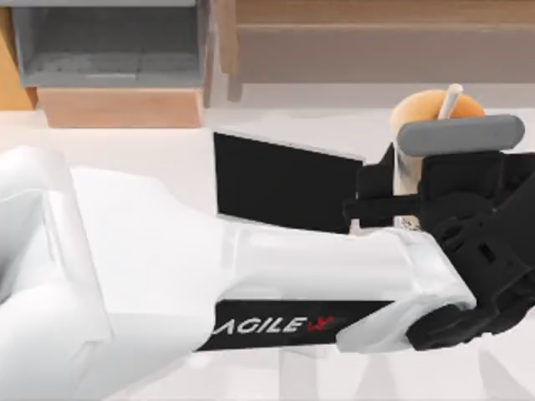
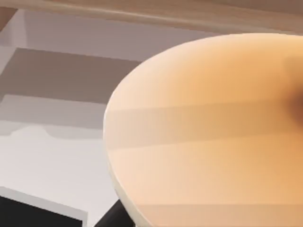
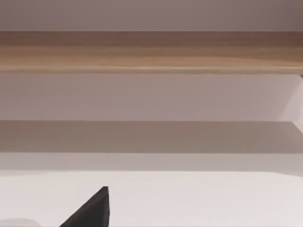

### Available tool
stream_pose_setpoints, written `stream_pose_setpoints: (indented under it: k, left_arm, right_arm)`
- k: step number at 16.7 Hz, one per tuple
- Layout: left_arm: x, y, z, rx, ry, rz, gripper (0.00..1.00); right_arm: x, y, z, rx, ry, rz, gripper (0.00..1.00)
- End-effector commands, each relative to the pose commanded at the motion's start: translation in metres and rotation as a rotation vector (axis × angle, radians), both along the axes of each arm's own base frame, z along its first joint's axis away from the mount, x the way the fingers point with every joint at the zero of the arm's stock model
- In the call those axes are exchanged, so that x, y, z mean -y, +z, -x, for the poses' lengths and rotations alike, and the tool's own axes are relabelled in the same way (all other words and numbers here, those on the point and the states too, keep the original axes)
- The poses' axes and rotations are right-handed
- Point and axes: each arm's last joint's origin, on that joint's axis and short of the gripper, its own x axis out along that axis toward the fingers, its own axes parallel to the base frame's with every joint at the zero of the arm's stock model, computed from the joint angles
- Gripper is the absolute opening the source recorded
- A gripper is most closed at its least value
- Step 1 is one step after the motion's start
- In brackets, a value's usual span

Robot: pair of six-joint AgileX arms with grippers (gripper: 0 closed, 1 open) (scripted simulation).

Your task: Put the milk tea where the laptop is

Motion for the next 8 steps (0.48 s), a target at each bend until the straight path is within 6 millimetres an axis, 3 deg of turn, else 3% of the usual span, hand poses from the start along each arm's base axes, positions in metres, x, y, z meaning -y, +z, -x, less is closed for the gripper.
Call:
stream_pose_setpoints:
  k: [4, 8]
  left_arm:
    - [0.01, -0.029, 0.026, 0.006, 0.017, -0.105, 0.0]
    - [0.012, -0.035, 0.03, 0.008, 0.019, -0.126, 0.0]
  right_arm:
    - [0.0, 0.0, 0.0, 0.0, 0.0, 0.0, 1.0]
    - [0.0, 0.0, 0.0, 0.0, 0.0, 0.0, 1.0]
